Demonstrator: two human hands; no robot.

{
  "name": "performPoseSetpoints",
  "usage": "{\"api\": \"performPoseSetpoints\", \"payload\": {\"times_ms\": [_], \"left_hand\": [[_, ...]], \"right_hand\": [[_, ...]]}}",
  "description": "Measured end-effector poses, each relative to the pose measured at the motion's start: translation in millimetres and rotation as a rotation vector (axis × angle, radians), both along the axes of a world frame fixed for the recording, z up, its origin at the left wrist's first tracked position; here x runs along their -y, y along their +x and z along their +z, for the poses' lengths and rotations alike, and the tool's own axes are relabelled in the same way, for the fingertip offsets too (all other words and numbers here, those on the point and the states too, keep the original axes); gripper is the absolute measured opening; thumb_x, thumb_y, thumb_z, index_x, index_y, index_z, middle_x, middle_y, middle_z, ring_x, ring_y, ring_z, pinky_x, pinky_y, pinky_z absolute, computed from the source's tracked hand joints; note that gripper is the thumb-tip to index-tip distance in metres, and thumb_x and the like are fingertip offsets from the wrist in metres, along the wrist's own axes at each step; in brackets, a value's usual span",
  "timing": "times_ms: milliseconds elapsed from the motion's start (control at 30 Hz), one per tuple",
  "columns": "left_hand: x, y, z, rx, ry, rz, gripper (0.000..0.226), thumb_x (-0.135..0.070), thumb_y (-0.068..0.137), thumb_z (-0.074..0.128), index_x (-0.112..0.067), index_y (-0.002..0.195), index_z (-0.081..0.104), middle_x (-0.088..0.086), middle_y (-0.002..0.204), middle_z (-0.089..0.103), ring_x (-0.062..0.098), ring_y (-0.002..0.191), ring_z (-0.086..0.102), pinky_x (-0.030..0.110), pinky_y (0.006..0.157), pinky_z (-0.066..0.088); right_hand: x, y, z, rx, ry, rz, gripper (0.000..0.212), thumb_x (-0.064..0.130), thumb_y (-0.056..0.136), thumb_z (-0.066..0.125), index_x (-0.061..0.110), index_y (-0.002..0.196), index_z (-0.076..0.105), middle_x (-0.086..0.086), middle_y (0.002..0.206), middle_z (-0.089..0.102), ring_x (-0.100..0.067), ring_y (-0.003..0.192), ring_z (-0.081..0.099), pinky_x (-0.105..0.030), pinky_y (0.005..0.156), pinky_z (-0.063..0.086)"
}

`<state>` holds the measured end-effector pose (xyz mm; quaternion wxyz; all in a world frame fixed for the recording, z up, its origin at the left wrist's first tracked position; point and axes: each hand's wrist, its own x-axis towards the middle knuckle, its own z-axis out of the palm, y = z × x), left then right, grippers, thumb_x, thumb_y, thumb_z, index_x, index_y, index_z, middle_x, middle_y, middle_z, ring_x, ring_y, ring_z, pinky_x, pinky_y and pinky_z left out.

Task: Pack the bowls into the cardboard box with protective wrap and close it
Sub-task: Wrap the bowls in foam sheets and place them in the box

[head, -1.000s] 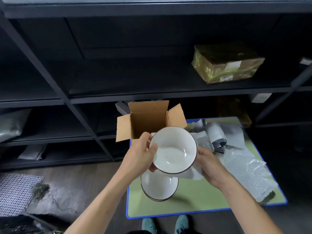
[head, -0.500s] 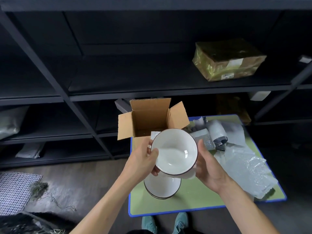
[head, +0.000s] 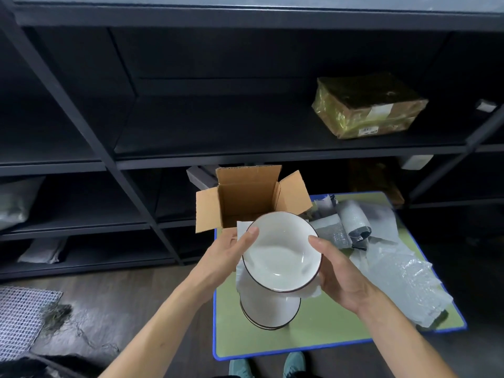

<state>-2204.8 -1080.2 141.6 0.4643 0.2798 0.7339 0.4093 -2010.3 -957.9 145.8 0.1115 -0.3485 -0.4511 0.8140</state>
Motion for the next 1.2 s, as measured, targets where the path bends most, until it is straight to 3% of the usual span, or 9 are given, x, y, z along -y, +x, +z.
{"api": "performPoseSetpoints", "payload": {"times_ms": [67, 167, 333, 433, 667, 733, 833, 1033, 1200], "left_hand": [[0.7, -0.6, 1.3, -0.003, 0.050, -0.006, 0.072, -0.093, 0.069, 0.050, -0.034, 0.109, 0.062, 0.001, 0.113, 0.066, 0.023, 0.108, 0.063, 0.053, 0.100, 0.050], [3.1, -2.4, 4.8, 0.031, 0.120, -0.079, 0.053, -0.080, 0.081, 0.050, -0.043, 0.117, 0.061, -0.010, 0.115, 0.068, 0.016, 0.111, 0.064, 0.051, 0.100, 0.050], [1.3, -6.7, 2.6, 0.022, 0.111, -0.079, 0.026, -0.046, 0.101, 0.042, -0.043, 0.119, 0.060, -0.012, 0.111, 0.070, 0.014, 0.103, 0.068, 0.047, 0.091, 0.057], [-3.8, -8.3, -0.5, -0.035, 0.066, 0.005, 0.028, -0.034, 0.101, 0.037, -0.037, 0.112, 0.062, -0.006, 0.108, 0.069, 0.018, 0.099, 0.067, 0.049, 0.089, 0.058], [-27.5, -27.8, 7.7, -0.151, 0.062, 0.061, 0.030, -0.032, 0.099, 0.033, -0.024, 0.114, 0.059, 0.008, 0.105, 0.066, 0.021, 0.087, 0.063, 0.038, 0.070, 0.058], [-39.0, -36.3, 8.2, -0.156, 0.058, 0.061, 0.031, -0.033, 0.100, 0.033, -0.027, 0.115, 0.059, 0.003, 0.106, 0.067, 0.022, 0.096, 0.064, 0.040, 0.078, 0.061], [-54.4, -49.9, 14.9, -0.185, 0.001, 0.049, 0.029, -0.025, 0.104, 0.034, -0.023, 0.121, 0.057, 0.001, 0.109, 0.065, 0.018, 0.095, 0.065, 0.018, 0.061, 0.056], [-90.1, -84.9, 5.3, -0.334, -0.182, 0.040, 0.021, -0.017, 0.097, 0.041, -0.017, 0.103, 0.061, 0.007, 0.096, 0.069, 0.018, 0.069, 0.074, 0.035, 0.064, 0.063], [-120.4, -95.3, -30.5, -0.555, -0.349, 0.067, 0.015, -0.018, 0.089, 0.044, -0.009, 0.090, 0.056, 0.008, 0.086, 0.065, 0.028, 0.079, 0.066, 0.042, 0.074, 0.058]], "right_hand": [[0.0, -3.5, 0.9, 0.011, 0.008, 0.018, 0.053, 0.044, 0.088, 0.053, 0.017, 0.133, 0.061, -0.011, 0.130, 0.066, -0.028, 0.122, 0.062, -0.040, 0.096, 0.055], [-0.2, -7.1, 1.7, 0.012, -0.012, 0.033, 0.051, 0.045, 0.088, 0.053, 0.020, 0.131, 0.064, -0.011, 0.131, 0.066, -0.029, 0.122, 0.062, -0.051, 0.105, 0.047], [-2.0, -19.2, 11.4, 0.100, 0.056, 0.071, 0.040, 0.043, 0.099, 0.047, 0.021, 0.127, 0.065, -0.005, 0.123, 0.071, -0.020, 0.110, 0.069, -0.035, 0.084, 0.057], [-8.5, -27.9, 15.6, 0.140, 0.117, 0.079, 0.038, 0.043, 0.102, 0.044, 0.024, 0.126, 0.067, 0.000, 0.121, 0.072, -0.018, 0.111, 0.069, -0.040, 0.095, 0.054], [-40.9, -48.6, 12.8, 0.294, 0.260, 0.165, 0.020, 0.025, 0.101, 0.056, 0.015, 0.115, 0.067, 0.000, 0.092, 0.076, -0.017, 0.076, 0.071, -0.034, 0.075, 0.055], [-52.4, -60.6, 14.1, 0.362, 0.376, 0.190, 0.015, 0.019, 0.101, 0.055, 0.014, 0.104, 0.068, 0.004, 0.079, 0.075, -0.013, 0.070, 0.071, -0.031, 0.070, 0.056], [-72.8, -80.7, 14.1, 0.467, 0.529, 0.231, 0.013, 0.019, 0.097, 0.056, 0.015, 0.095, 0.069, -0.002, 0.088, 0.077, -0.024, 0.081, 0.075, -0.050, 0.083, 0.060], [-107.9, -126.3, 8.1, 0.576, 0.599, 0.341, 0.017, 0.013, 0.097, 0.049, 0.012, 0.107, 0.063, -0.006, 0.099, 0.071, -0.019, 0.082, 0.073, -0.044, 0.081, 0.062], [-126.7, -155.3, -26.3, 0.709, 0.625, 0.421, 0.026, 0.005, 0.093, 0.045, 0.005, 0.114, 0.059, -0.010, 0.102, 0.067, -0.024, 0.080, 0.073, -0.045, 0.076, 0.062]]}}
